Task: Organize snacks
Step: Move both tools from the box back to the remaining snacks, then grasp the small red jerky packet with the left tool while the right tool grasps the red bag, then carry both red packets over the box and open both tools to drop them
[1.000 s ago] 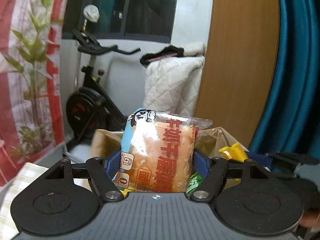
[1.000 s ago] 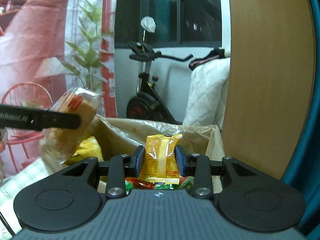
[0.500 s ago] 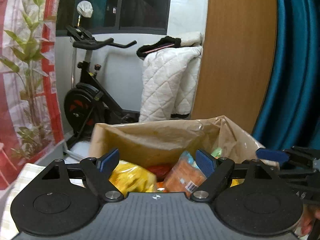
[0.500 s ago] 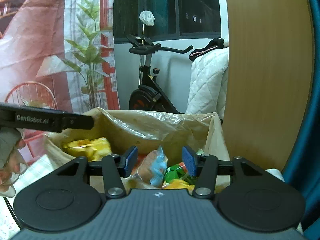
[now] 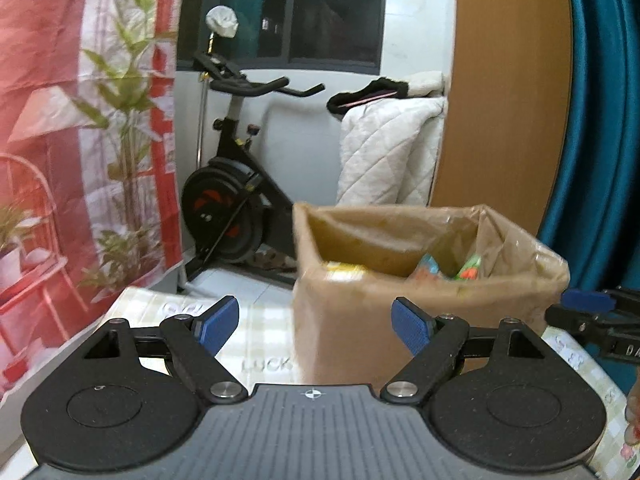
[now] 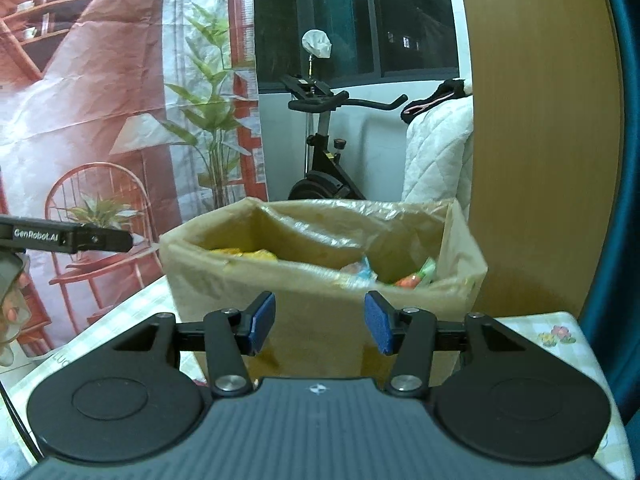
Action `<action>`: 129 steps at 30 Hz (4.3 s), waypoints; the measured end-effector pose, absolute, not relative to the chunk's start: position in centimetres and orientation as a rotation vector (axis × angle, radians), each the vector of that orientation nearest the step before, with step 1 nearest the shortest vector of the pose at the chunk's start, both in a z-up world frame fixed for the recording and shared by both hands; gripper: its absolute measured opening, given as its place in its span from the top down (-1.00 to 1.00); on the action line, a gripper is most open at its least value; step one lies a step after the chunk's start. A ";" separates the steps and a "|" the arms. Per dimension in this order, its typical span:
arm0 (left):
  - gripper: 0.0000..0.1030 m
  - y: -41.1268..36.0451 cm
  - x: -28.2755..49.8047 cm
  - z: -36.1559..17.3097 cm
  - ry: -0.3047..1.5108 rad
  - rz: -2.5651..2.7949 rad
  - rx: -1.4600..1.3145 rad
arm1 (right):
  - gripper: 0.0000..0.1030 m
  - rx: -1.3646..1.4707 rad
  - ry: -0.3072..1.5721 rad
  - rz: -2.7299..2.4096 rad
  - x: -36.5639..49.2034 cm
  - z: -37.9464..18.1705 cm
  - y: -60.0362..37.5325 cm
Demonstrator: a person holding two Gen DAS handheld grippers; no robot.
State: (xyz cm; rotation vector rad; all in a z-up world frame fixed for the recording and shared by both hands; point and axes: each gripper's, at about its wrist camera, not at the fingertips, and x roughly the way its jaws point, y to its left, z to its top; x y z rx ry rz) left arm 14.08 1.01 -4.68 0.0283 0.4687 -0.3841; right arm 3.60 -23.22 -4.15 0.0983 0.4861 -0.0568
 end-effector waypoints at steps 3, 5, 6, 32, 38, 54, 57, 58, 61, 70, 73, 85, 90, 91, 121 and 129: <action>-0.65 2.2 13.1 -5.7 0.486 -0.367 0.022 | -0.03 0.106 0.495 -0.048 2.8 -4.8 -22.8; -0.65 2.9 12.6 -6.4 0.493 -0.352 0.017 | -0.03 0.109 0.505 -0.046 2.4 -5.3 -22.7; -0.65 3.3 12.3 -6.8 0.494 -0.341 0.013 | -0.03 0.113 0.511 -0.044 2.3 -5.6 -22.7; -0.63 4.1 13.2 -12.6 0.645 -0.304 0.003 | -0.03 0.156 0.705 -0.094 0.9 -14.9 -23.8; -0.62 3.9 13.5 -13.7 0.672 -0.313 0.018 | 0.00 0.181 0.746 -0.114 0.8 -16.6 -24.7; -0.57 4.7 14.2 -16.2 0.738 -0.303 0.032 | -0.04 0.203 0.890 -0.105 5.0 -20.5 -22.9; -0.57 4.9 14.2 -16.5 0.749 -0.301 0.027 | -0.10 0.206 0.885 -0.114 5.3 -20.7 -22.7; -0.56 4.9 14.2 -16.6 0.751 -0.301 0.026 | -0.11 0.204 0.886 -0.119 5.4 -20.8 -22.7; -0.56 4.9 14.2 -16.7 0.754 -0.305 0.023 | -0.16 0.189 0.885 -0.130 5.9 -21.0 -22.5; -0.56 4.7 13.8 -17.1 0.765 -0.321 0.027 | -0.29 0.051 0.853 -0.124 5.7 -21.9 -20.8; -0.56 4.7 13.6 -17.4 0.772 -0.326 0.035 | -0.10 0.051 0.825 -0.121 4.7 -22.0 -21.0; -0.46 3.9 13.7 -18.8 0.805 -0.364 0.058 | 0.00 0.062 0.765 -0.135 2.6 -21.7 -20.7; -0.46 2.9 15.1 -19.1 0.802 -0.356 0.043 | 0.00 0.075 0.734 -0.151 2.1 -21.5 -20.8; -0.46 2.6 15.5 -19.2 0.799 -0.355 0.044 | 0.00 0.075 0.733 -0.148 2.1 -21.4 -20.9; 0.17 0.6 12.1 -21.5 0.835 -0.321 0.063 | 0.00 0.059 0.737 -0.099 1.9 -21.5 -20.2; 0.18 1.2 11.8 -18.4 0.751 -0.320 0.052 | 0.00 0.062 0.715 -0.101 1.3 -20.7 -20.1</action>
